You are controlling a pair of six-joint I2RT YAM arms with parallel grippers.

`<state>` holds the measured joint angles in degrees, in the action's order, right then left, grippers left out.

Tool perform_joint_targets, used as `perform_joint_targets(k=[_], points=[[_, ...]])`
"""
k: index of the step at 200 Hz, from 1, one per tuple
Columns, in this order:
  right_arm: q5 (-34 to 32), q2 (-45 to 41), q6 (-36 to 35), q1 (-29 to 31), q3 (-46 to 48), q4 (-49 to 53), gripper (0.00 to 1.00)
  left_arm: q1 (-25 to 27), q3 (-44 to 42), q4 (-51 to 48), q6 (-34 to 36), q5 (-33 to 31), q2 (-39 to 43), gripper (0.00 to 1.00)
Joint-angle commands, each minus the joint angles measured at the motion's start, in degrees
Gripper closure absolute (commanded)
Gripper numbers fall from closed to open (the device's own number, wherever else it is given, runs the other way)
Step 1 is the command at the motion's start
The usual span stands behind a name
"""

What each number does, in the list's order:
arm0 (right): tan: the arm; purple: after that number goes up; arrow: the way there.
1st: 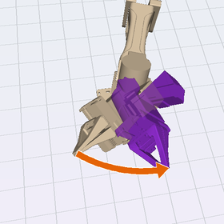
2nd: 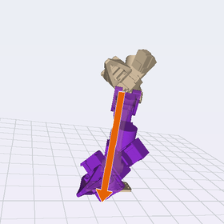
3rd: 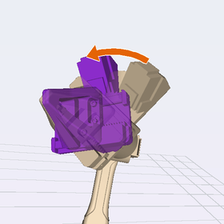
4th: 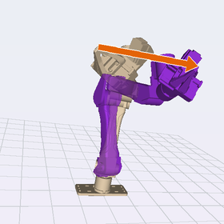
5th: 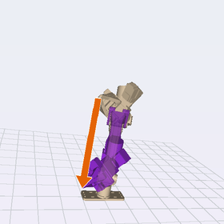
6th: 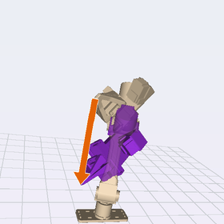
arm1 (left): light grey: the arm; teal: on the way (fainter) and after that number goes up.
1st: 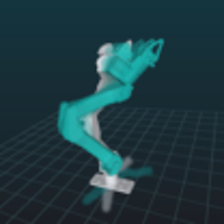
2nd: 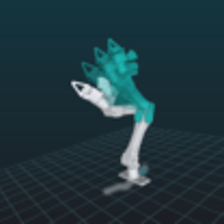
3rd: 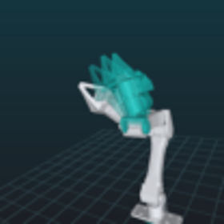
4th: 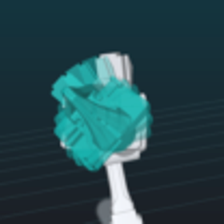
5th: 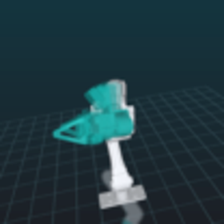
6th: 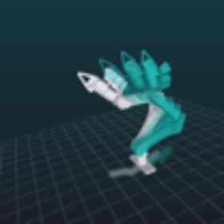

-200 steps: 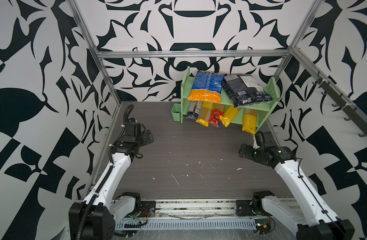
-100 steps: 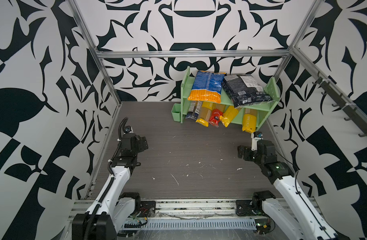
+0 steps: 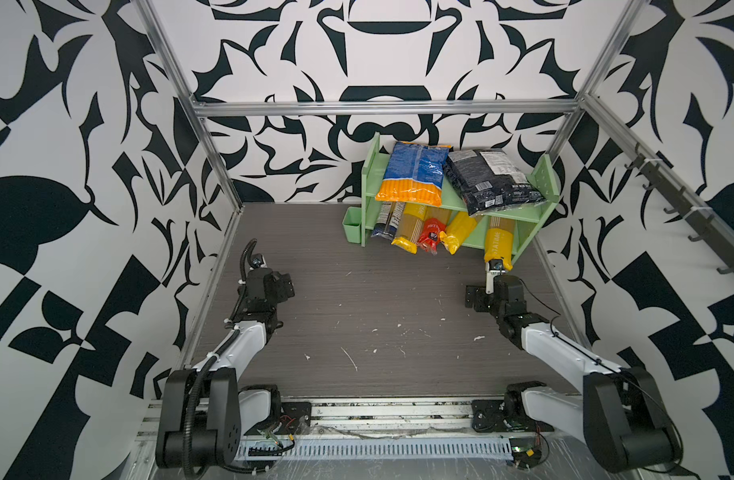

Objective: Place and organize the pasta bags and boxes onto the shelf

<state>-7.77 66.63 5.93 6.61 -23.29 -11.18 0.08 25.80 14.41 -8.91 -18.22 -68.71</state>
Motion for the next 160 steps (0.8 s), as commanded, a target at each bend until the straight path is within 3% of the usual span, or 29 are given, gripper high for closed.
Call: perform_joint_targets(k=[1,49,92,113,153,160], points=[[-1.36,2.51,-1.52,-0.55,0.10,-13.01,0.00,-0.86,-1.44,9.95,1.07,0.42,-2.39,0.01],[2.18,12.95,-2.70,-2.62,-1.56,-21.60,0.00,-1.66,-0.54,18.80,2.57,0.90,-10.49,0.01],[2.32,14.29,-3.27,-3.36,-1.57,-24.53,0.00,-2.85,-0.73,24.12,2.80,4.24,-12.90,0.01],[0.70,14.20,-4.20,-3.28,-0.08,-27.66,0.00,-2.96,-3.99,34.00,2.49,4.92,-16.04,0.01],[1.73,23.01,-4.97,-3.60,5.74,-47.74,0.00,-2.93,-7.14,43.61,3.06,6.34,-20.13,0.01],[2.31,22.76,-5.05,-3.61,5.13,-46.28,0.00,-2.98,-7.25,44.00,3.24,6.76,-20.40,0.01]])
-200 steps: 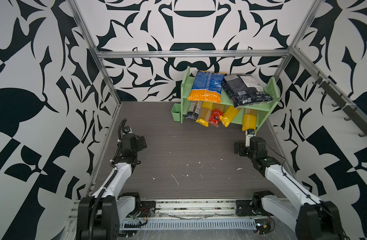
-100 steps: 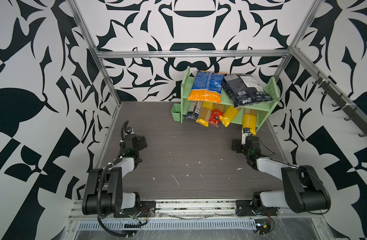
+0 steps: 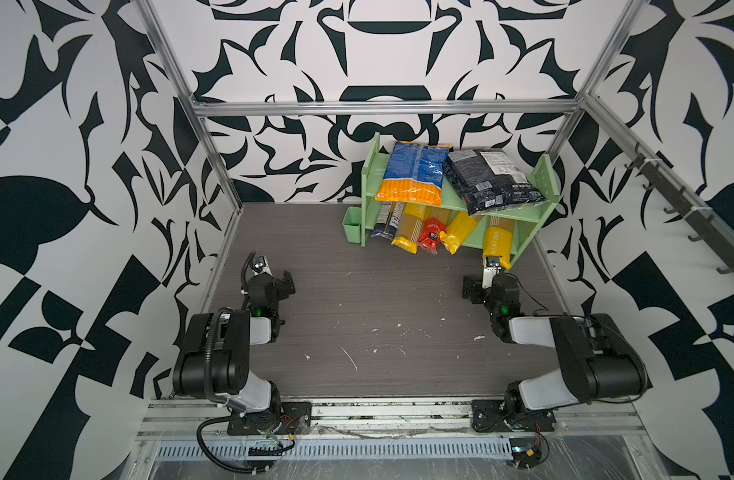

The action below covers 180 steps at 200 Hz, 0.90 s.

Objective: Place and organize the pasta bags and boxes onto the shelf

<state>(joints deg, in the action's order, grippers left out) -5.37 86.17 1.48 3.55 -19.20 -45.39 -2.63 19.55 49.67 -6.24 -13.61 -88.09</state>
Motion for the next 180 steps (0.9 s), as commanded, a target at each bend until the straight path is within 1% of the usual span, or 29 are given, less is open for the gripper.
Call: perform_joint_targets(k=[1,11,23,42,60,79,180], points=[[-0.09,3.00,-0.68,-0.56,0.85,-11.25,0.00,-0.27,-1.04,8.80,0.59,2.21,-1.06,0.01],[0.34,2.01,-0.64,-0.50,-0.99,-5.71,0.00,-0.27,-1.01,9.68,0.66,2.11,-1.54,0.01],[1.11,3.03,-0.98,-0.51,-0.67,-8.14,0.00,-0.27,-0.84,8.82,0.53,2.07,-1.38,0.01],[1.58,2.55,-1.20,-0.49,-1.22,-6.19,0.00,-0.27,-0.16,7.90,0.75,2.80,-1.51,0.01],[1.35,2.77,-1.14,-0.48,-1.20,-6.48,0.00,-0.27,2.09,2.68,0.63,3.05,-1.36,0.01],[1.19,2.64,-0.97,-0.53,-1.23,-6.23,0.00,-0.27,1.86,3.99,0.81,3.00,-1.66,0.01],[0.89,2.42,-0.87,-0.48,-1.10,-6.34,0.00,-0.26,1.61,4.03,0.53,2.82,-1.37,0.01]])
